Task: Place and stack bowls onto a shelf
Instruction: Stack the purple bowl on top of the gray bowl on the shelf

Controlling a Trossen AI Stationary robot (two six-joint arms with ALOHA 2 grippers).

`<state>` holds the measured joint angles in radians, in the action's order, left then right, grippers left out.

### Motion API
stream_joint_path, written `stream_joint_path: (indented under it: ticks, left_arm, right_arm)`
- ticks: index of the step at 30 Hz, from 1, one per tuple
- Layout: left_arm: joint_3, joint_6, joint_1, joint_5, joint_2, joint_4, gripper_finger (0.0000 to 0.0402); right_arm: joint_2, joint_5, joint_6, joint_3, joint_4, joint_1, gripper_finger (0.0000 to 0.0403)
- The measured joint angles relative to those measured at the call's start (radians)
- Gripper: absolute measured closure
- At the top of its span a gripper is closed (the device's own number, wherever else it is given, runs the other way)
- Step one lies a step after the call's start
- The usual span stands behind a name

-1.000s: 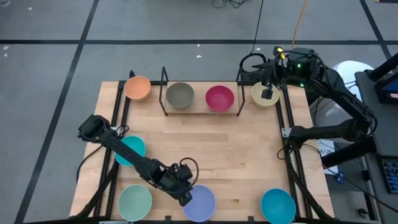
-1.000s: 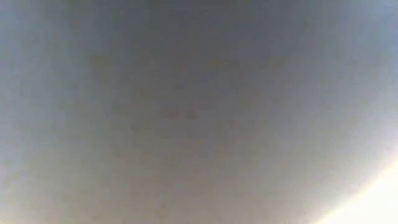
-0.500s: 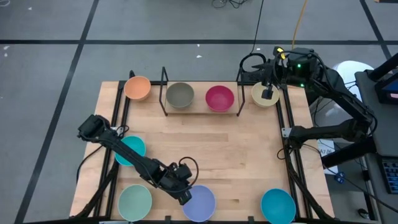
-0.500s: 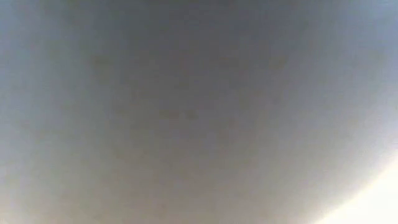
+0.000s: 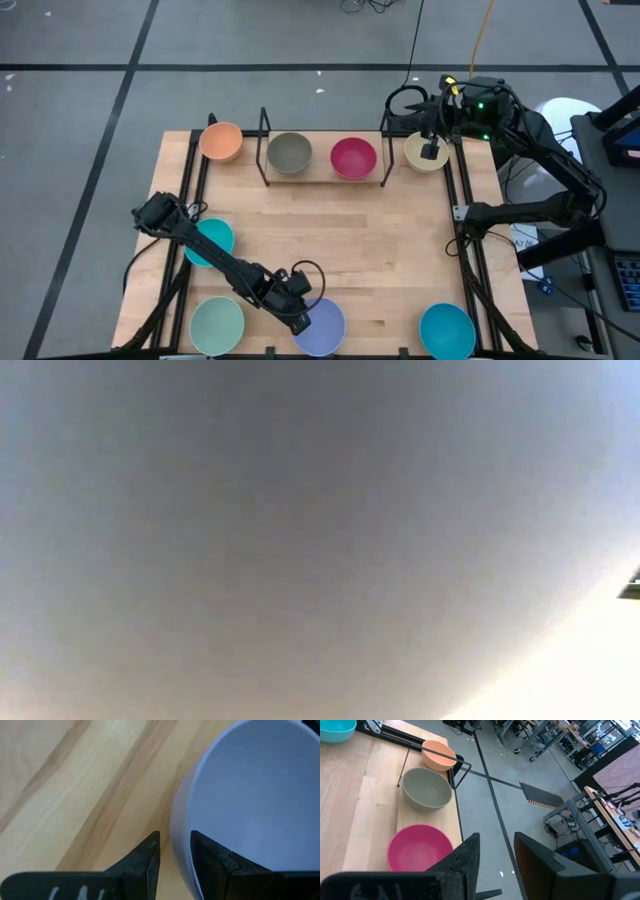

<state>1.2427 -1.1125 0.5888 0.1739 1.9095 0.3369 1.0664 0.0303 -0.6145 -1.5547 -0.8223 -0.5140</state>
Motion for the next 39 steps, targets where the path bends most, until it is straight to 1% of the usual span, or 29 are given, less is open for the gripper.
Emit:
stream_joint_path:
  ticks: [5,7,9,11,12,13,17,21,23,25,31,35,39]
  left_arm:
    - [0.000,0.007,-0.005,0.000,0.002,0.001,0.0290]
    - [0.000,0.008,-0.008,-0.008,0.003,0.005,0.0301]
    - [0.000,0.036,-0.015,-0.039,0.003,0.005,0.0329]
    - [0.000,0.073,-0.022,-0.058,0.003,0.016,0.0369]
    - [0.000,0.087,-0.027,-0.069,0.003,0.023,0.0383]
    - [0.000,0.084,-0.033,-0.071,0.003,0.030,0.0389]
    - [0.001,0.108,-0.065,-0.093,0.001,0.060,0.0393]
    - [0.002,0.156,-0.111,-0.160,-0.019,0.133,0.0394]
    - [0.000,0.202,-0.144,-0.186,-0.039,0.182,0.0394]
    - [-0.001,0.236,-0.182,-0.191,-0.071,0.242,0.0394]
    - [-0.001,0.273,-0.333,-0.189,-0.233,0.423,0.0394]
    - [0.000,0.284,-0.453,-0.149,-0.360,0.482,0.0394]
    - [0.000,0.339,-0.585,-0.116,-0.451,0.510,0.0394]
  right_arm:
    - [0.000,0.000,0.000,0.000,0.000,0.000,0.0287]
    - [0.000,0.000,0.000,0.000,0.000,0.000,0.0287]
    - [0.000,0.000,0.000,0.000,0.000,0.000,0.0287]
    - [0.000,0.000,0.000,0.000,0.000,0.000,0.0287]
    - [0.000,0.000,0.000,0.000,0.000,0.000,0.0287]
    - [0.000,0.000,0.000,0.000,0.000,0.000,0.0287]
    - [0.000,0.000,0.000,0.000,0.001,0.000,0.0287]
    - [0.000,0.000,0.000,0.000,0.001,0.000,0.0287]
    - [0.000,0.000,0.000,0.000,0.001,0.000,0.0287]
    - [0.000,0.000,0.000,0.000,0.001,0.000,0.0287]
    - [0.000,0.000,0.000,0.000,0.001,0.000,0.0287]
    - [0.000,-0.001,0.001,0.000,0.002,0.000,0.0287]
    - [0.000,-0.001,0.001,0.000,0.002,0.000,0.0287]
